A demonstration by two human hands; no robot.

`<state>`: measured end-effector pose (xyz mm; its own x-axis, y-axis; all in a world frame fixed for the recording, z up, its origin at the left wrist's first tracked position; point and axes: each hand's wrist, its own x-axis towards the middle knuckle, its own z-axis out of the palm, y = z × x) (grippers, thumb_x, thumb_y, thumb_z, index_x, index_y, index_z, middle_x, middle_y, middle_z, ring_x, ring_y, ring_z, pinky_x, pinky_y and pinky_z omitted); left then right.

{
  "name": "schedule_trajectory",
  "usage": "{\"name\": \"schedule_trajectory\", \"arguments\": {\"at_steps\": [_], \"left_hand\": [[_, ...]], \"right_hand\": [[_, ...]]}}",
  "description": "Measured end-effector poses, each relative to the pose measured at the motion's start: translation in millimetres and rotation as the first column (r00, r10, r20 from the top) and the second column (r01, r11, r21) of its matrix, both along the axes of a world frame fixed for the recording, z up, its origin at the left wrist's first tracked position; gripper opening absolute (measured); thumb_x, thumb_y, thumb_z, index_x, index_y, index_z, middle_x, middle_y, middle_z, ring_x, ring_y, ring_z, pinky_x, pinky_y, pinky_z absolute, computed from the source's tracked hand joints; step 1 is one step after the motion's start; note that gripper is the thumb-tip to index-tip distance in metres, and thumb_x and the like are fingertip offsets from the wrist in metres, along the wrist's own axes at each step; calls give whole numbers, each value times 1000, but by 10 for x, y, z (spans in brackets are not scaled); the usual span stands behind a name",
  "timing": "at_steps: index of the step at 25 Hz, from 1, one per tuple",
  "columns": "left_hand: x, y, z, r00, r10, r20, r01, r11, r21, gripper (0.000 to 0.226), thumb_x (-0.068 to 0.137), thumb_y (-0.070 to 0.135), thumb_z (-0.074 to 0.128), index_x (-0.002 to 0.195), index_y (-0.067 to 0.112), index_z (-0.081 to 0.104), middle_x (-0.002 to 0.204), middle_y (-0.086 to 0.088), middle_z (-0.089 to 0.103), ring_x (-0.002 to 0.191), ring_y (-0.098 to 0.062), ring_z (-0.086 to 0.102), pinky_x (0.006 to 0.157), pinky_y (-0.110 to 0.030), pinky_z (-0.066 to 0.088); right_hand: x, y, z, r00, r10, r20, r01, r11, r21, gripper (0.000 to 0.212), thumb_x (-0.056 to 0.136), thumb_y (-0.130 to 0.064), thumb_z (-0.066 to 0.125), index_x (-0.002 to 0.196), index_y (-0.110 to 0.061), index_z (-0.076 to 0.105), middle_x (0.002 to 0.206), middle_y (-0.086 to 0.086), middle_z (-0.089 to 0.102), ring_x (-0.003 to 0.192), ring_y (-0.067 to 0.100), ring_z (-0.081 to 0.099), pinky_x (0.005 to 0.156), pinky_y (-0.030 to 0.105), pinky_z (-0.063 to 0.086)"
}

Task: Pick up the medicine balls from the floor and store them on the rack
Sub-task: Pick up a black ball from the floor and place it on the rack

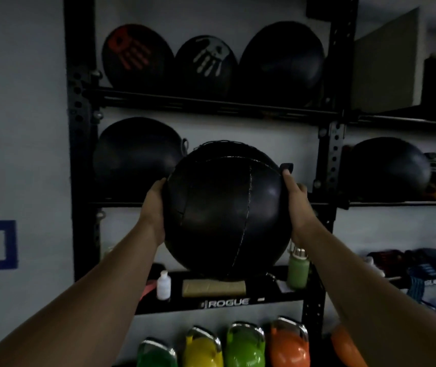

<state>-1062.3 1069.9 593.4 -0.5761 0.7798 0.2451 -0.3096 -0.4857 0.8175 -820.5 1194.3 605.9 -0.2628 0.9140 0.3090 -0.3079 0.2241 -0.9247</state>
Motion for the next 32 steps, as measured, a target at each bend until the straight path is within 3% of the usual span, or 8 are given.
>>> {"name": "schedule_trajectory", "arguments": {"at_steps": [6,10,14,16,23,25,27,32], "left_hand": [[-194,951,378,991,134,-8,-133,991,30,46,101,44,49,117,12,78,112,-13,79,101,-29,73,80,-35,55],[-494,1563,692,990,138,13,-138,990,24,48,99,50,49,113,15,80,108,-11,80,99,-30,73,80,-37,56],[-759,2246,955,978,206,-41,-204,977,56,54,79,56,65,113,17,81,114,-12,79,110,-34,73,103,-47,55],[-863,2494,981,967,253,-41,-250,966,68,54,69,52,71,109,18,83,113,-12,80,109,-35,74,103,-49,55],[-1189,3101,953,829,527,-186,-491,846,208,26,92,29,68,113,18,79,117,-9,77,113,-26,71,104,-42,53],[-1190,3256,1039,764,557,-325,-493,829,263,26,94,29,69,115,19,78,119,-7,76,115,-21,71,107,-38,52],[-1253,3455,1061,626,580,-521,-524,808,270,27,95,35,70,119,24,77,124,3,75,119,-12,67,109,-33,49],[-1462,3824,1058,649,612,-452,-577,783,232,12,96,28,69,99,29,81,112,8,79,111,-8,70,110,-33,50]], "right_hand": [[-301,1122,396,999,41,-16,-40,997,59,55,94,-65,55,131,-24,51,127,8,63,117,30,62,107,54,49],[-676,1834,724,999,36,-4,-36,992,118,74,76,-76,59,132,-27,53,128,8,66,113,30,67,102,54,53],[-944,2538,1075,999,-15,-31,20,988,152,65,83,-69,60,131,-26,52,123,7,66,114,29,66,105,54,51],[-1041,2785,1173,1000,19,-25,-14,986,164,60,87,-64,62,130,-23,55,122,8,67,113,30,67,104,53,53],[-1637,3599,1105,995,94,31,-99,929,357,37,91,-49,68,122,-29,67,121,4,70,111,26,68,105,48,54],[-1754,3780,1131,995,101,27,-103,905,413,28,95,-45,67,118,-30,71,120,1,71,113,21,68,105,44,54],[-1894,3970,1086,994,87,62,-106,875,472,25,97,-43,65,117,-31,73,121,-2,71,114,17,67,103,38,53],[-2230,4308,992,998,42,40,-56,876,479,21,99,-42,63,111,-30,75,114,-8,73,110,11,67,99,30,52]]}}
